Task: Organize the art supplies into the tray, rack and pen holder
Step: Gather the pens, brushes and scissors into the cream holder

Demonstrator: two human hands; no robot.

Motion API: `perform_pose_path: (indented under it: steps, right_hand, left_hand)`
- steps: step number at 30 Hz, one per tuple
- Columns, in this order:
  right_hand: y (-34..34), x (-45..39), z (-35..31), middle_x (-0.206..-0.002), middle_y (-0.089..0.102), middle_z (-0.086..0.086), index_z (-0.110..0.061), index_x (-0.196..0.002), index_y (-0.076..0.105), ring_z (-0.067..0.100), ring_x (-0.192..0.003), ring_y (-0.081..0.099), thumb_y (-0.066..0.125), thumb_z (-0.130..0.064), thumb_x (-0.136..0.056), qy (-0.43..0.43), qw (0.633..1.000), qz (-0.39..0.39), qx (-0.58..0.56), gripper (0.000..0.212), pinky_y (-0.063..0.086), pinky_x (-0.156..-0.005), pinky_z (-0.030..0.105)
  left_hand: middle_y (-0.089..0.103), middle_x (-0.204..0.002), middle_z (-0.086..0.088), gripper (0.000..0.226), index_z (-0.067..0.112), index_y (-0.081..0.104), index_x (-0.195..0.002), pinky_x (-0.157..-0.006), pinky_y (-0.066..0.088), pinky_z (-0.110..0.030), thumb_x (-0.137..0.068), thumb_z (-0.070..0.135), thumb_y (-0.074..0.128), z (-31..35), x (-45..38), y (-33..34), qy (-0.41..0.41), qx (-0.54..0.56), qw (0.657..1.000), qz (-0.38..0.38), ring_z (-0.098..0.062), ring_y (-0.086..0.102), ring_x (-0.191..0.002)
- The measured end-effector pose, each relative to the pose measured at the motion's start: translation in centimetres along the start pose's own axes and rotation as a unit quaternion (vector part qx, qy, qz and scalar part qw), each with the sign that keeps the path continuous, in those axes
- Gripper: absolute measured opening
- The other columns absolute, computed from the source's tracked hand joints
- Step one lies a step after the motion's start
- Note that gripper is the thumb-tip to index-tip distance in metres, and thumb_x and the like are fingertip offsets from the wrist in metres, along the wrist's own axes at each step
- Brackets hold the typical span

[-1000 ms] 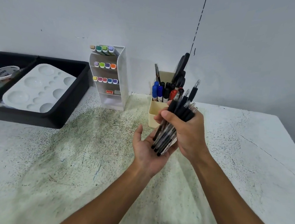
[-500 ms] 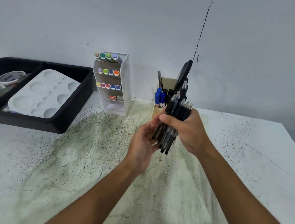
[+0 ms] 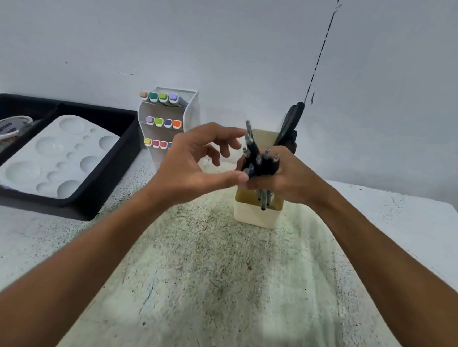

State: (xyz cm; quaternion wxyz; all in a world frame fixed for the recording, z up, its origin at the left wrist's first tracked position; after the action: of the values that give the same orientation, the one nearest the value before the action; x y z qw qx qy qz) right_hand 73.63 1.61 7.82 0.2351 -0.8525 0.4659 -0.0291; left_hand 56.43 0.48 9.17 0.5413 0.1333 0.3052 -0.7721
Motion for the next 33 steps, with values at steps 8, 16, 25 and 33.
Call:
perform_pose_path:
  steps: [8,16,25,33]
  right_hand:
    - [-0.1,0.4,1.7,-0.088,0.067,0.025,0.008,-0.092,0.067,0.039,-0.084,0.065,0.072,-0.002,-0.080,-0.029,0.999,0.023,-0.001,0.016,0.052,-0.079,0.055]
    - [-1.0,-0.4,-0.2,-0.083,0.065,0.019,0.009,-0.091,0.066,0.012,-0.073,0.059,0.074,0.002,-0.078,-0.050,0.999,-0.006,0.016,0.017,0.049,-0.069,0.021]
    - [0.3,0.5,2.2,-0.086,0.071,0.008,-0.004,-0.091,0.070,0.023,-0.081,0.068,0.078,-0.006,-0.078,-0.052,0.997,0.014,0.047,0.015,0.056,-0.075,0.039]
    - [1.6,2.0,4.5,-0.090,0.069,0.004,-0.003,-0.100,0.068,0.018,-0.085,0.066,0.080,-0.002,-0.073,-0.039,0.995,0.096,0.003,0.030,0.055,-0.079,0.035]
  left_hand:
    - [0.068,-0.086,-0.002,0.042,0.020,0.067,-0.107,-0.056,0.046,-0.028,-0.068,0.022,0.083,-0.6,-0.2,1.0,0.040,-0.060,0.996,-0.055,-0.018,0.058,-0.071]
    - [0.068,-0.084,-0.002,0.042,0.011,0.068,-0.109,-0.053,0.043,-0.027,-0.070,0.019,0.081,0.2,-0.8,0.2,0.081,-0.038,0.995,-0.033,-0.019,0.058,-0.068]
    - [0.071,-0.086,-0.001,0.039,0.014,0.069,-0.109,-0.054,0.043,-0.026,-0.072,0.020,0.080,-1.3,0.6,0.8,0.053,-0.044,0.995,-0.070,-0.018,0.058,-0.068]
    - [0.074,-0.092,0.001,0.033,0.018,0.070,-0.109,-0.054,0.046,-0.027,-0.076,0.018,0.073,-2.8,1.4,1.6,0.012,-0.038,0.998,-0.053,-0.014,0.062,-0.069]
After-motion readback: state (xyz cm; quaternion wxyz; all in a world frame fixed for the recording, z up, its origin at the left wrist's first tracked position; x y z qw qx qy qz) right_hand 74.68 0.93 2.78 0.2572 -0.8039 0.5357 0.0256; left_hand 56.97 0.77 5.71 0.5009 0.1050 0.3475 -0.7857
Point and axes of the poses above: each hand's wrist, its own x-axis away from the middle knuckle, its own y-axis out of the palm, z = x × y, the point moved 3 cm from there along -x, towards the middle knuckle
